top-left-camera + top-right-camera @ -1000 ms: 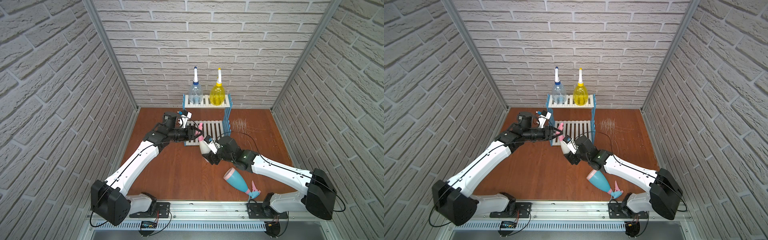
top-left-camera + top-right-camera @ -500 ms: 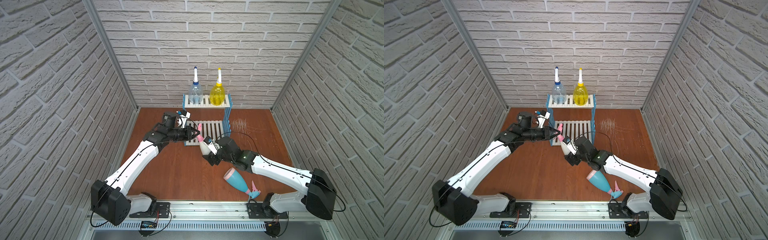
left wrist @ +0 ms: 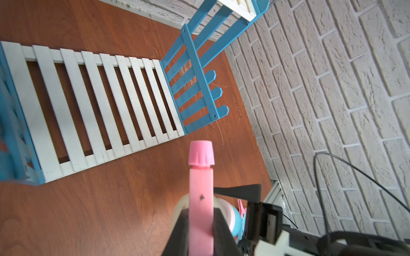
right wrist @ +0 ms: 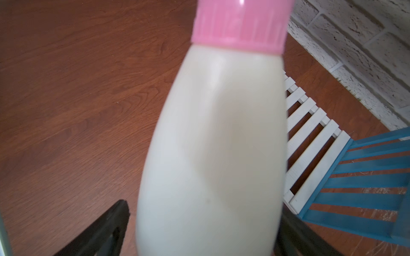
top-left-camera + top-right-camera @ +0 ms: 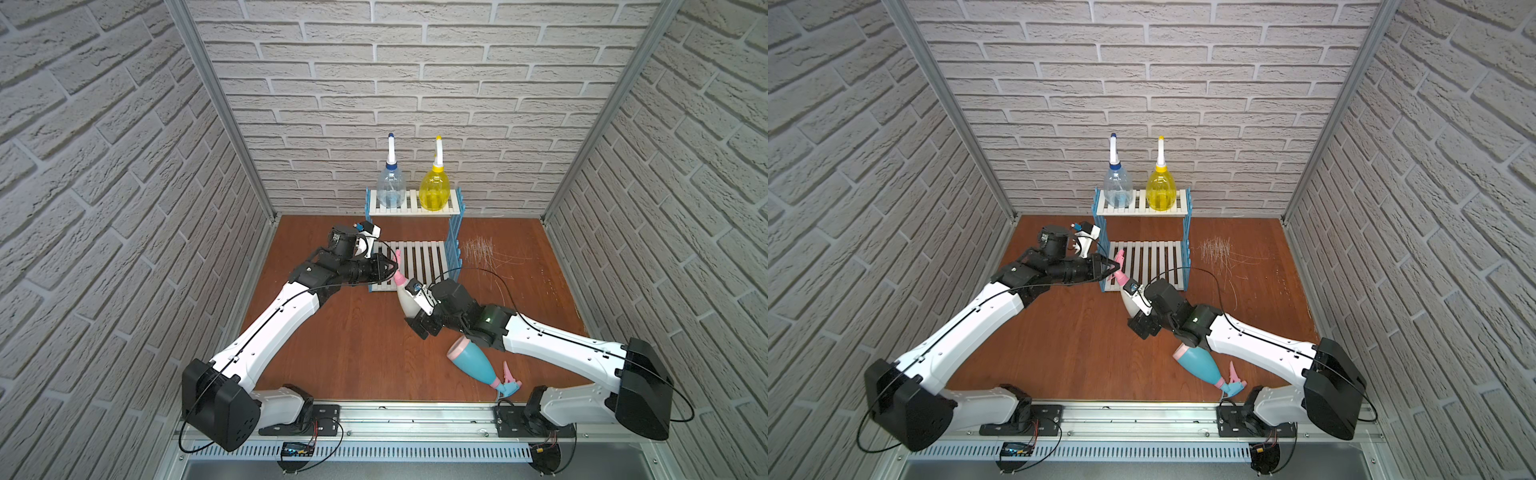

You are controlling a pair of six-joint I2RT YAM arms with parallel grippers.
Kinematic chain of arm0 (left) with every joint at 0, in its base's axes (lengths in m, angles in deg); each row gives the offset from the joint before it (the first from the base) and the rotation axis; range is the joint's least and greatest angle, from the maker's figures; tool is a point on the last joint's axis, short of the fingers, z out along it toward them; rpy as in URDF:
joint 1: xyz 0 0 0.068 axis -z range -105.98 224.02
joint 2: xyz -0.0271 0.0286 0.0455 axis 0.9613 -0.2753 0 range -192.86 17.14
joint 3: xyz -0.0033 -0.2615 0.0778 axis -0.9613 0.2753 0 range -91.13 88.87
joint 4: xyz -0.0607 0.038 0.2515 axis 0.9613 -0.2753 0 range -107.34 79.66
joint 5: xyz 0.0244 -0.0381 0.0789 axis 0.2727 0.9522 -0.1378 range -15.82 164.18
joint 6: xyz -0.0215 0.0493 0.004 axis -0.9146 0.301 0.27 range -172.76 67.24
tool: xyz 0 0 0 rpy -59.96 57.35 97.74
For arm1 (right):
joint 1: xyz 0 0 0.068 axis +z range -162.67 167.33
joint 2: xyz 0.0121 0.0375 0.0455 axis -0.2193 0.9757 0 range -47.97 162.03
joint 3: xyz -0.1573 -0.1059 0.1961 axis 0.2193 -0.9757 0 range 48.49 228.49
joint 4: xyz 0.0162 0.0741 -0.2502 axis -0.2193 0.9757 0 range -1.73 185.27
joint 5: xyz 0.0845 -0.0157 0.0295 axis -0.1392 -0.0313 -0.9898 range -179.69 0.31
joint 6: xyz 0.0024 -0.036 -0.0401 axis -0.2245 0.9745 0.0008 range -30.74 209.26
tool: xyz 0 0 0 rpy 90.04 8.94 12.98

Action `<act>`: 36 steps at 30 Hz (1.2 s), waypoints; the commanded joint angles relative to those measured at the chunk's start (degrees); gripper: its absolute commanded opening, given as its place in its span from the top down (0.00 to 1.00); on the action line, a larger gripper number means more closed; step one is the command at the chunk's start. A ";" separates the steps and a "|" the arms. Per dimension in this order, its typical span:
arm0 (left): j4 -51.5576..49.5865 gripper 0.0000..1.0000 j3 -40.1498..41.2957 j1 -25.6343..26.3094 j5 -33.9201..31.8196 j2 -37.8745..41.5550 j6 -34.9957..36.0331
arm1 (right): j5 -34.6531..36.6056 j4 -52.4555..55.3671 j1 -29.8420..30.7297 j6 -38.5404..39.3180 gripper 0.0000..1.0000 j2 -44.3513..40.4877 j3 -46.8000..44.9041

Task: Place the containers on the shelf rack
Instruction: 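Pick up a container from the center of the board, then place the container on the shelf.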

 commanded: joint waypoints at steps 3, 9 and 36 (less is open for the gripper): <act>-0.94 1.00 -1.02 1.77 -7.30 0.78 2.16 | 6.16 2.43 2.69 0.00 0.01 -1.00 0.71; 1.64 1.00 0.47 3.77 -18.13 1.31 2.31 | 10.10 5.48 5.48 -2.12 0.01 -8.89 -0.84; 13.57 1.00 -5.68 12.72 -55.47 -12.46 17.06 | 33.30 4.50 4.19 -14.60 0.01 -23.41 -7.80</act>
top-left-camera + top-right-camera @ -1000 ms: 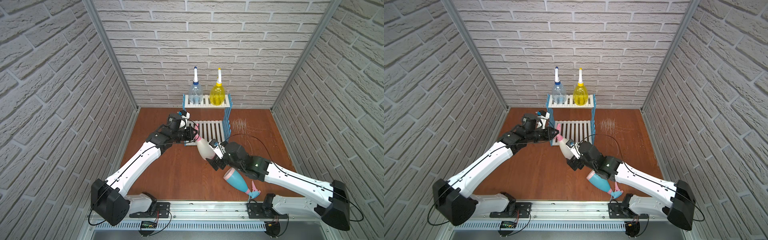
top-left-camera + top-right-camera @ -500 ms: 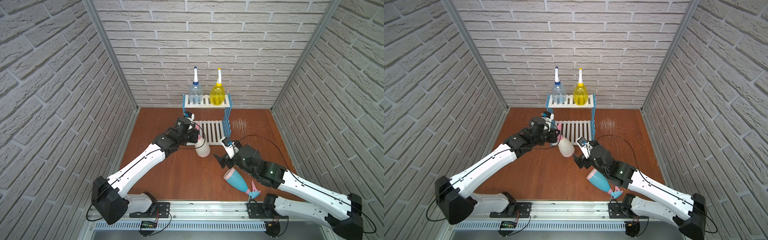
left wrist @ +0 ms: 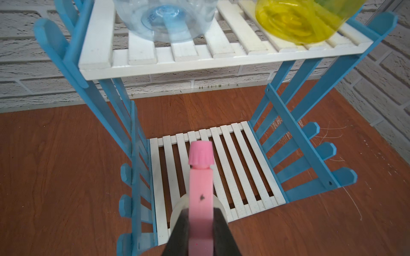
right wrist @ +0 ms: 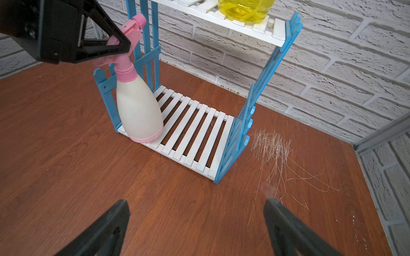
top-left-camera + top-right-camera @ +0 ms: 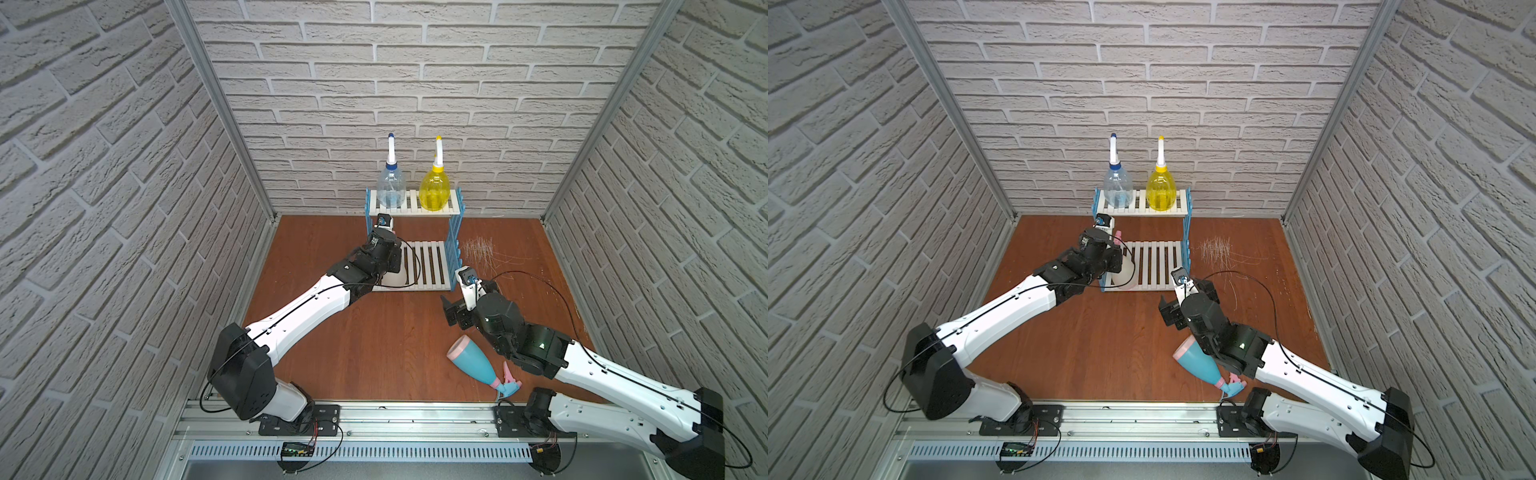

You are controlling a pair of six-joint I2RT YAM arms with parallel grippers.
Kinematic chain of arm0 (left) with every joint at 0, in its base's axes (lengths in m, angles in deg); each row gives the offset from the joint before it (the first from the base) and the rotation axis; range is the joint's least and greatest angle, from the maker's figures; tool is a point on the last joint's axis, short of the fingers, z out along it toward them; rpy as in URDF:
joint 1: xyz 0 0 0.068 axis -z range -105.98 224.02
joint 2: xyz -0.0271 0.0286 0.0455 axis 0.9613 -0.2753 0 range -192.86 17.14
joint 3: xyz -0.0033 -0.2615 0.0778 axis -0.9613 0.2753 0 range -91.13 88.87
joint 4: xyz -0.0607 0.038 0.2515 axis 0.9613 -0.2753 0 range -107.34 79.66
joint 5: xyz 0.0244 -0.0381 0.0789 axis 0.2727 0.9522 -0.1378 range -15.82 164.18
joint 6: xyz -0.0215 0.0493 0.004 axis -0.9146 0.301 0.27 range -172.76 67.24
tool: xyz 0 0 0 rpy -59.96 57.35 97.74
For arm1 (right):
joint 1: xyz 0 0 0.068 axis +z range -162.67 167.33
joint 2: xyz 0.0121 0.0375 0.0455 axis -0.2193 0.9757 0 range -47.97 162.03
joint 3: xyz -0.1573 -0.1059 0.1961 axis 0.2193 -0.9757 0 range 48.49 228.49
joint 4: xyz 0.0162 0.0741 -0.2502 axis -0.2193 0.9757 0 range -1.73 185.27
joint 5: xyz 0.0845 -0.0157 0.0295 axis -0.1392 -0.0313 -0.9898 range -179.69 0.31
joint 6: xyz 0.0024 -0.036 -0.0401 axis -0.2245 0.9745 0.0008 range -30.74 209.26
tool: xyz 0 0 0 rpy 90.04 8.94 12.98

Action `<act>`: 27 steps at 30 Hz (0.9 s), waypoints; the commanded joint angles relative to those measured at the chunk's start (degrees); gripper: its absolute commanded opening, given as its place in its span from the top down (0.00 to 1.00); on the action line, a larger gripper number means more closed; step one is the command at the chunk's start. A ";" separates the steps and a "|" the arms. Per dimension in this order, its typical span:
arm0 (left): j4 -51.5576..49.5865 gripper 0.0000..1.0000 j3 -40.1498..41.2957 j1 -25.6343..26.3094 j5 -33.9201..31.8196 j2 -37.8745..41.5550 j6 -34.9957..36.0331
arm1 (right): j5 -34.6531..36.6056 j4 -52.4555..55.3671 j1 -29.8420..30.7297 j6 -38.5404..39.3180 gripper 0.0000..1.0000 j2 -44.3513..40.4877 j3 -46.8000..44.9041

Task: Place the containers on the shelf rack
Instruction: 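Place the container on the shelf.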

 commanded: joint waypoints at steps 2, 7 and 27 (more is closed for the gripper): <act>4.31 1.00 -2.58 -1.18 -2.42 -2.24 2.13 | 1.99 -0.75 -0.31 -2.31 0.01 0.11 -0.34; 5.14 1.00 -3.51 -2.57 -1.70 -4.25 2.47 | 2.08 -0.58 -0.41 -2.54 0.01 0.78 -0.22; 2.60 1.00 -7.59 -4.45 0.03 -10.31 1.49 | 2.49 0.59 -0.42 -4.36 0.01 3.66 0.58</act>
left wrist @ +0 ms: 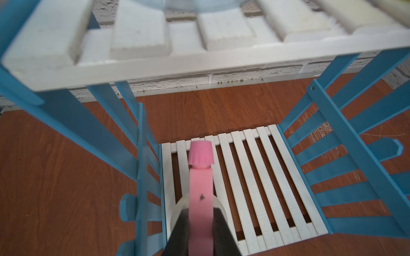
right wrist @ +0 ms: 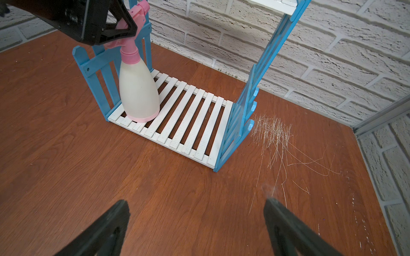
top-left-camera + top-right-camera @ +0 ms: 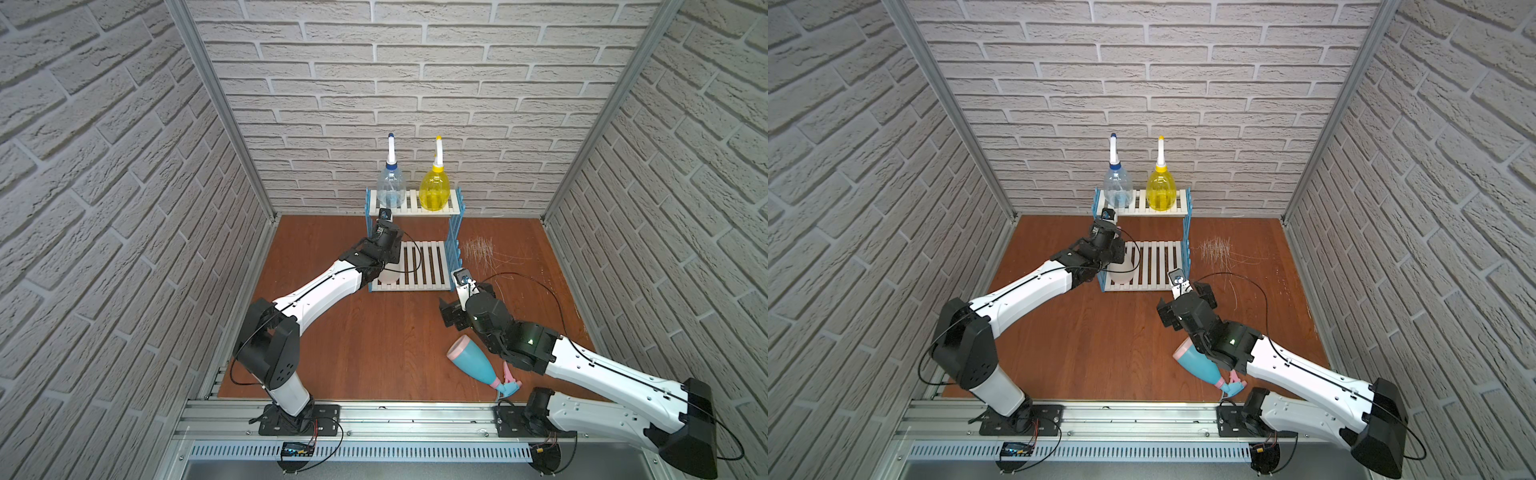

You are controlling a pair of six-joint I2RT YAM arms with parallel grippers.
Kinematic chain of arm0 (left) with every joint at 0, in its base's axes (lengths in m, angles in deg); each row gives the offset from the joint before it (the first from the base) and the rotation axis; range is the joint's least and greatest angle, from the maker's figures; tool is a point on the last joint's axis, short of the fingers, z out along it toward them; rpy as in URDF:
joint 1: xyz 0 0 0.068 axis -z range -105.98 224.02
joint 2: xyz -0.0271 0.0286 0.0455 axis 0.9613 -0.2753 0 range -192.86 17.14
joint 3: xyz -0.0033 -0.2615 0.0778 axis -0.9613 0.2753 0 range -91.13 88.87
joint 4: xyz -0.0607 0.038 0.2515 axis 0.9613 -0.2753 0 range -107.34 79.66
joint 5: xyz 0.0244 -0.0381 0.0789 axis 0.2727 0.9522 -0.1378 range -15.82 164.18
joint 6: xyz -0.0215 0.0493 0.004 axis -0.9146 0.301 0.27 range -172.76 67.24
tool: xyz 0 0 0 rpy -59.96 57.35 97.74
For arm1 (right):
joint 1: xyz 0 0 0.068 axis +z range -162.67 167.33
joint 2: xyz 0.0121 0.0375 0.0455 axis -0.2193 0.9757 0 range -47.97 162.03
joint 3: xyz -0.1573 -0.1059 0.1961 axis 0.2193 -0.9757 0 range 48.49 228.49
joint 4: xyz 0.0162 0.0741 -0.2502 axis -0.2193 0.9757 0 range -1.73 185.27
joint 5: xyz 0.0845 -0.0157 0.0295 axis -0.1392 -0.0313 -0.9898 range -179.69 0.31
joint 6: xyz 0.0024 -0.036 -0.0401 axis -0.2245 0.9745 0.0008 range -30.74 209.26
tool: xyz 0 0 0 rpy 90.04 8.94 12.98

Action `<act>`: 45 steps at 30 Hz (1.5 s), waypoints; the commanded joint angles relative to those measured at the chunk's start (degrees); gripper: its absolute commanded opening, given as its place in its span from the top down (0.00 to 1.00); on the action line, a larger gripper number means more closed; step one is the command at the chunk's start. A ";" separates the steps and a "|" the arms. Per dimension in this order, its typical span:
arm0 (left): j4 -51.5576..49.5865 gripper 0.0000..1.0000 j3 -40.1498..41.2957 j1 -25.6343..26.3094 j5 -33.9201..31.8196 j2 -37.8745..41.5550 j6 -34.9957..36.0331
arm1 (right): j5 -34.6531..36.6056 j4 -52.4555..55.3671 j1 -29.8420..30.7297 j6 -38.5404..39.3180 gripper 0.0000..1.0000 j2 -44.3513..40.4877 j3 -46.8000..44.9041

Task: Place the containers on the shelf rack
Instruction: 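Place the container on the shelf.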

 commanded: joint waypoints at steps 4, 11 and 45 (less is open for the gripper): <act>1.11 0.93 -2.11 -0.65 0.89 -0.98 -0.25 | 1.60 -0.40 -0.26 -1.37 0.01 -0.21 0.54; 0.95 0.67 -2.38 -0.77 0.94 -1.10 -0.12 | 1.91 -0.07 -0.32 -1.61 0.01 -0.42 0.66; -14.25 0.04 8.27 17.89 28.70 21.26 45.54 | -27.77 22.89 -33.01 -23.73 0.01 -14.89 -3.48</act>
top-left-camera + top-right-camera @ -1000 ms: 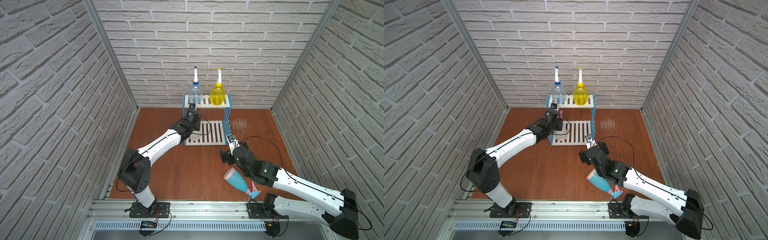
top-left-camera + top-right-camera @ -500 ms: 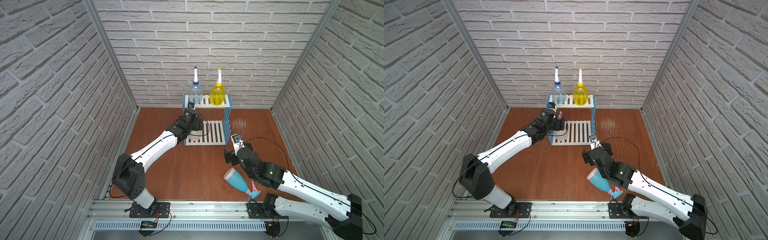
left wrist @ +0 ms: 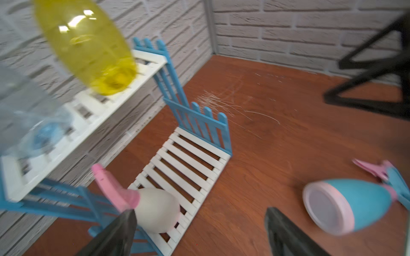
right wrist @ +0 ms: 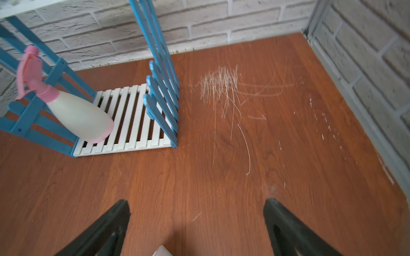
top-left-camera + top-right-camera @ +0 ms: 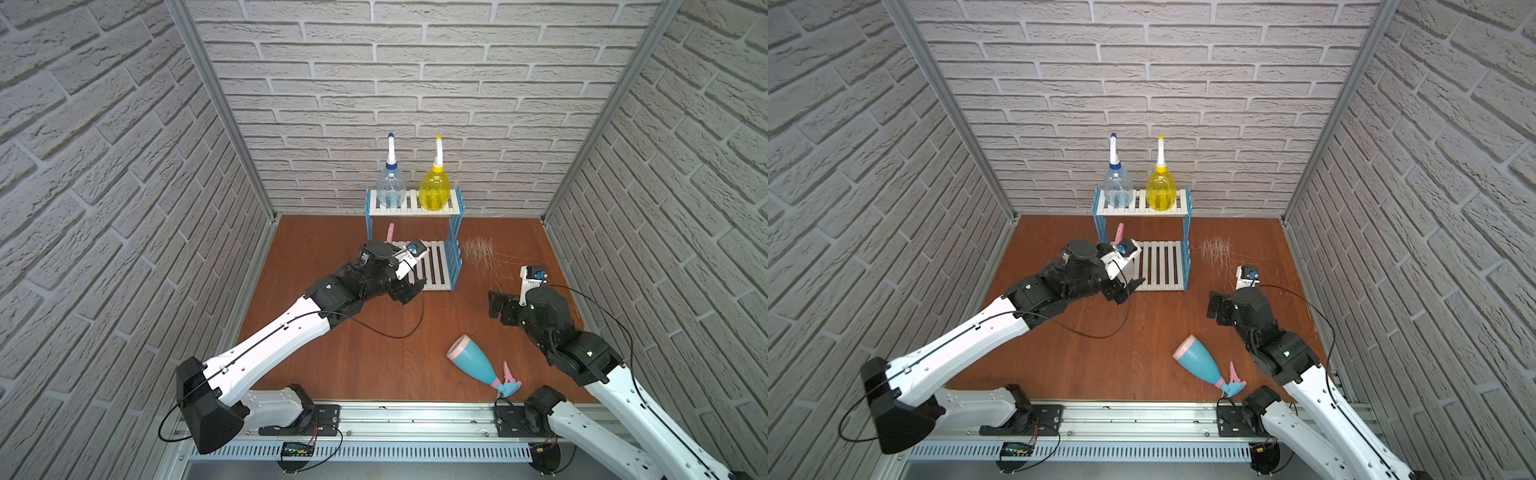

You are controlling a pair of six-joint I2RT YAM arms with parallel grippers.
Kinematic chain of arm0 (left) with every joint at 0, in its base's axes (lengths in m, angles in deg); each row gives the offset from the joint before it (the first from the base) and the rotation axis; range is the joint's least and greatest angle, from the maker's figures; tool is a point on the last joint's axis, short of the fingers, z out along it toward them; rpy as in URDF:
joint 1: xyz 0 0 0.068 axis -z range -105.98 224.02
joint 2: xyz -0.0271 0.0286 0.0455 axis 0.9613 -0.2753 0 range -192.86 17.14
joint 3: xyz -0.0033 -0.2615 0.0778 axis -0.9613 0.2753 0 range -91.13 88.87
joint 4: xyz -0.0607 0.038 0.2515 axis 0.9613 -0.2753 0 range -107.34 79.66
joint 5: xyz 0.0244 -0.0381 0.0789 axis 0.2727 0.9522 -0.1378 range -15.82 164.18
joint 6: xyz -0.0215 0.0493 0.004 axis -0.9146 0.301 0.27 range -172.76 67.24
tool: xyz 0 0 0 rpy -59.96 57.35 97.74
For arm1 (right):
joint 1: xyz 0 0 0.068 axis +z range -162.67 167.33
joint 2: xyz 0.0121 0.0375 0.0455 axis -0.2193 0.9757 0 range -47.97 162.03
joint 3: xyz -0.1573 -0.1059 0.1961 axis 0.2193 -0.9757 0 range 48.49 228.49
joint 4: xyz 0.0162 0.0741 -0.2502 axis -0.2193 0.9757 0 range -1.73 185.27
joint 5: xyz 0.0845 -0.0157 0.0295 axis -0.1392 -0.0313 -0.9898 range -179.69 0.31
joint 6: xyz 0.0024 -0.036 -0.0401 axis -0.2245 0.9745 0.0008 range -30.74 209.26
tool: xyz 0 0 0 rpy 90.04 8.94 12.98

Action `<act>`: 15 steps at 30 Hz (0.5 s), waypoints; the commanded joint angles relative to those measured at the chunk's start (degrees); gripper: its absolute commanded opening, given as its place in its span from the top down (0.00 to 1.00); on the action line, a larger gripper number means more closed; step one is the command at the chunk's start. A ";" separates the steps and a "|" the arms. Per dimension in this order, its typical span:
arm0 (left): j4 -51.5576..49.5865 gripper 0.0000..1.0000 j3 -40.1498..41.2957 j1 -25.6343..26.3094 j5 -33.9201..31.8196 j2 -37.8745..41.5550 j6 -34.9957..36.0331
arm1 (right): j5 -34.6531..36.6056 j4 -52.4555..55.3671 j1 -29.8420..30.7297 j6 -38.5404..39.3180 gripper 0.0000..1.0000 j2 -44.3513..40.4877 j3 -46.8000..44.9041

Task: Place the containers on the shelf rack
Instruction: 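Pick up a container from the center of the board.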

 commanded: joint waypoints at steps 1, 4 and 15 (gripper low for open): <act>-5.07 0.04 0.78 5.00 8.59 -2.46 13.06 | -13.67 2.05 -7.61 -6.78 0.01 2.56 -3.68; -5.75 0.02 0.11 10.30 7.87 -5.90 17.61 | -21.76 -2.99 -13.84 -10.50 0.01 2.55 -8.57; -3.92 0.02 -6.75 24.36 -4.02 -24.53 24.78 | -27.74 -3.36 -22.22 -8.99 0.01 -2.62 -13.95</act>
